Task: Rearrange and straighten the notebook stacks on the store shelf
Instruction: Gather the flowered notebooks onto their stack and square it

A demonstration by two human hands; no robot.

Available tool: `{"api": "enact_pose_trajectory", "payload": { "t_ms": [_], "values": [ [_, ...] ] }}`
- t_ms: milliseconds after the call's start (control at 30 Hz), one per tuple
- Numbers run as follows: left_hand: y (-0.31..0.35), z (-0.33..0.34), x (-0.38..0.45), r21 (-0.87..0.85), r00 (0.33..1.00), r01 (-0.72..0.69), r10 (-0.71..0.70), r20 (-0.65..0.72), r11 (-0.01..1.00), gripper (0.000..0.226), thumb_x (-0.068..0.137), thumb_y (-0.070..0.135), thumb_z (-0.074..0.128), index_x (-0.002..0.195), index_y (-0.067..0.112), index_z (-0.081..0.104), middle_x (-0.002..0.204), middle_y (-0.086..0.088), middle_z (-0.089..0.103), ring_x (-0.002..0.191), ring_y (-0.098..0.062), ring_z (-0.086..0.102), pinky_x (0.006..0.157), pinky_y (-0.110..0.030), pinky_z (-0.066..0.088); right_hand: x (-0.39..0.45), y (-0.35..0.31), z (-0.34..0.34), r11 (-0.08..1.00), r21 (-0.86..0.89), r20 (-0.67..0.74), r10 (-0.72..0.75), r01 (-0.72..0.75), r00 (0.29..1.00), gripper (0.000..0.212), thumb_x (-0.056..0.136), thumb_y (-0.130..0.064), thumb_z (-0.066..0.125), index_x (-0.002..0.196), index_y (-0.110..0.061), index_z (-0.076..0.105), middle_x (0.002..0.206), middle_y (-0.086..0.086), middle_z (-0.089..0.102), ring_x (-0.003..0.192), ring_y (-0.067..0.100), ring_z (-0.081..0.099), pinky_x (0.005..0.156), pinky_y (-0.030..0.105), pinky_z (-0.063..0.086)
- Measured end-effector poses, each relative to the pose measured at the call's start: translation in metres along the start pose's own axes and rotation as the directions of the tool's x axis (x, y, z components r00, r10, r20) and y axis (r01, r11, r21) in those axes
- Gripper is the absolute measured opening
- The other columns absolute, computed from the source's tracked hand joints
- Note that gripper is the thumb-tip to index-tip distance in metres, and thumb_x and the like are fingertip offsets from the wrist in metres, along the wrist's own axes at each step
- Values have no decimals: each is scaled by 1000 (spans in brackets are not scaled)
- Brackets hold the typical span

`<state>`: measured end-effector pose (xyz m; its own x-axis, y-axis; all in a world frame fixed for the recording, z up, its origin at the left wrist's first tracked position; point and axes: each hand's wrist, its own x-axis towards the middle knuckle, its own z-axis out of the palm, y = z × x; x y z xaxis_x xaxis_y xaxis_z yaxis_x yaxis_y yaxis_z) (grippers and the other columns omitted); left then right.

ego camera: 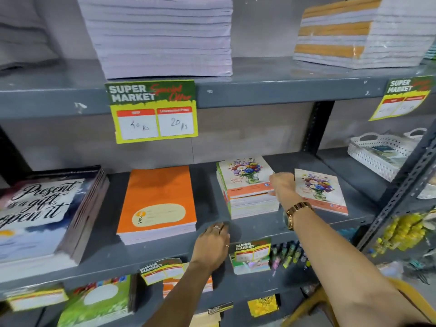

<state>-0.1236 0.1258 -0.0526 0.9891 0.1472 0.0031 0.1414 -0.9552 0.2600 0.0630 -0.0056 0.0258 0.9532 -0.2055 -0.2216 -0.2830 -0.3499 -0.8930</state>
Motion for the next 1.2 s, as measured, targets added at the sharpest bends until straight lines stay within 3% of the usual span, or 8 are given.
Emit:
{"api": "enact_pose_trajectory", "payload": {
  "t_ms": [100, 367, 500, 800, 867, 967, 1033, 1200],
  "values": [
    [-4, 0, -4, -13, 1000, -1, 1, 14, 1000, 40, 103, 26, 28, 140, 16, 37, 149, -3, 41, 135, -21, 41, 113, -31, 34, -8, 7, 3, 969, -229, -101, -119, 93, 988, 19, 88, -13, 56, 96, 1, 67, 111, 25, 68, 102, 39, 65, 84, 41, 55],
    [5, -1, 0, 15, 997, -69, 69, 34, 997, 41, 103, 24, 28, 143, 14, 34, 154, -3, 33, 139, -22, 34, 116, -33, 28, -15, 14, -1, 706, -634, -32, -431, 315, 902, 41, 91, -28, 58, 119, 2, 55, 135, 25, 46, 122, 38, 44, 97, 43, 44],
    [24, 1, 9, 43, 991, -125, 123, 45, 991, 41, 102, 20, 32, 142, 13, 35, 154, -5, 32, 139, -23, 35, 115, -33, 30, -5, 21, -19, 746, -576, -113, -478, 334, 871, 41, 95, -32, 49, 117, 2, 56, 125, 25, 55, 117, 38, 48, 96, 44, 43],
    [77, 22, 45, 45, 970, -242, 242, -3, 969, 45, 102, 19, 30, 146, 9, 26, 156, -9, 27, 145, -22, 24, 119, -33, 22, 43, 63, -86, 781, -618, -218, -283, 93, 934, 47, 92, -30, 55, 121, 7, 50, 125, 27, 56, 122, 39, 47, 101, 41, 38],
    [90, 29, 53, 16, 971, -240, 240, 5, 971, 44, 100, 17, 38, 143, 6, 34, 152, -12, 36, 142, -24, 31, 117, -35, 28, 52, 70, -99, 792, -611, -231, -206, 24, 951, 55, 90, -34, 58, 123, 9, 49, 128, 28, 53, 121, 40, 46, 100, 43, 41],
    [106, 37, 66, 25, 956, -295, 295, -7, 955, 35, 81, 23, 54, 111, 15, 70, 116, -2, 72, 107, -15, 68, 91, -26, 54, 63, 80, -109, 799, -596, -243, -82, -82, 967, 67, 85, -45, 61, 126, 7, 47, 131, 25, 51, 121, 39, 46, 98, 42, 44],
    [118, 40, 73, 36, 953, -302, 302, 10, 953, 32, 68, 29, 59, 93, 18, 77, 97, 4, 78, 89, -10, 74, 76, -23, 59, 69, 86, -112, 777, -615, -242, -24, -134, 970, 76, 81, -51, 62, 129, 4, 44, 132, 21, 50, 122, 36, 45, 98, 41, 44],
    [143, 46, 88, -74, 949, -314, 315, 8, 947, 36, 87, 20, 44, 112, 9, 69, 119, -7, 71, 110, -21, 67, 96, -37, 52, 80, 84, -113, 708, -691, -205, 3, -147, 979, 86, 75, -55, 68, 131, 5, 40, 131, 20, 51, 121, 33, 47, 94, 38, 48]
  ]
}}
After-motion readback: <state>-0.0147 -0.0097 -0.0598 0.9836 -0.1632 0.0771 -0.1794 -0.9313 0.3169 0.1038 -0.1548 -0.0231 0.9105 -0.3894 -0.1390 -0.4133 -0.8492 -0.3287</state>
